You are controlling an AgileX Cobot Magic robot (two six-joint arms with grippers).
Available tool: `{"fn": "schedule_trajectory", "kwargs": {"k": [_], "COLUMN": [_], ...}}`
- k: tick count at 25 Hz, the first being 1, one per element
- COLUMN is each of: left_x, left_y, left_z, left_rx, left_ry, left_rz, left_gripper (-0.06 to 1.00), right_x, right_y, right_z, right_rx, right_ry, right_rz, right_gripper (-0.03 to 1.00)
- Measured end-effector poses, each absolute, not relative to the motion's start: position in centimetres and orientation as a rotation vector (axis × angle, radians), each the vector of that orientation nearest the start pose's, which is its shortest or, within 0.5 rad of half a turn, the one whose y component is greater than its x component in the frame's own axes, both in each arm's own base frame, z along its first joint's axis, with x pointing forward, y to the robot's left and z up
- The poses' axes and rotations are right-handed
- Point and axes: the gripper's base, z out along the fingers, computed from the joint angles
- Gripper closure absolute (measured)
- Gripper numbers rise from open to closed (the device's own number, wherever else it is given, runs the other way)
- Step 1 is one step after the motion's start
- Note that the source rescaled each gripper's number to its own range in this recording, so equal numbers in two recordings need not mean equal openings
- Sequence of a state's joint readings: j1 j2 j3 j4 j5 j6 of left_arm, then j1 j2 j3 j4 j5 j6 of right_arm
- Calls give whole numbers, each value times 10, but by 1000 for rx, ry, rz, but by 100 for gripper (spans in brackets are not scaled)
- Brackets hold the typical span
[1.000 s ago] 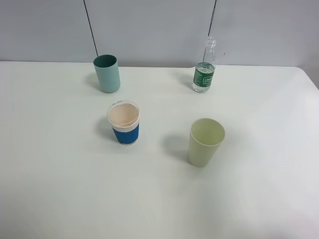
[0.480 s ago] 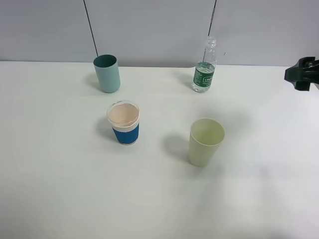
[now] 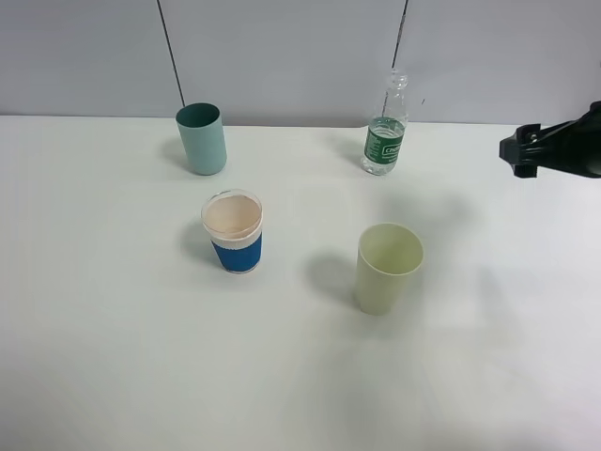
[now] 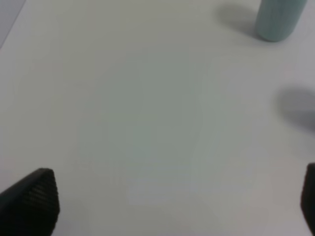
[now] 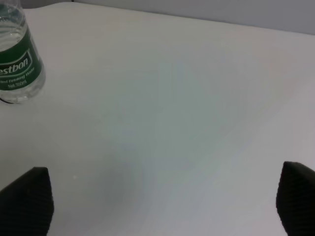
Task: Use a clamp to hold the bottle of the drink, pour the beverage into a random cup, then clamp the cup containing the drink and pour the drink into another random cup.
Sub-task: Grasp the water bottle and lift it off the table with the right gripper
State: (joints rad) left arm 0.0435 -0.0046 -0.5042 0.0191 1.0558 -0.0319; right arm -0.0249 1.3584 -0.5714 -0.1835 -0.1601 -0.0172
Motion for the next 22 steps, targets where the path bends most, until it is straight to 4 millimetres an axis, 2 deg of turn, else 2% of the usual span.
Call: {"fn": "schedule_trajectory", "kwargs": {"k": [11,18,22], "left_x": [-6,-6,-6], "left_y": [1,1,1], "left_z": [279,279,279], "left_rx": [-77,-77,-77], "left_ry": [2029,2029,2029], "left_rz": [30,30,30], "left_gripper": [-6,-6,-6], "right_x": [293,329,349], "right_y": [4,12,27], "right_z": [165,143,132], "right_rx": [-311,-337,-464], "right_ry": [2072,2085,2078], "right_rz": [-30,69,101], "right_gripper": [18,18,18]}}
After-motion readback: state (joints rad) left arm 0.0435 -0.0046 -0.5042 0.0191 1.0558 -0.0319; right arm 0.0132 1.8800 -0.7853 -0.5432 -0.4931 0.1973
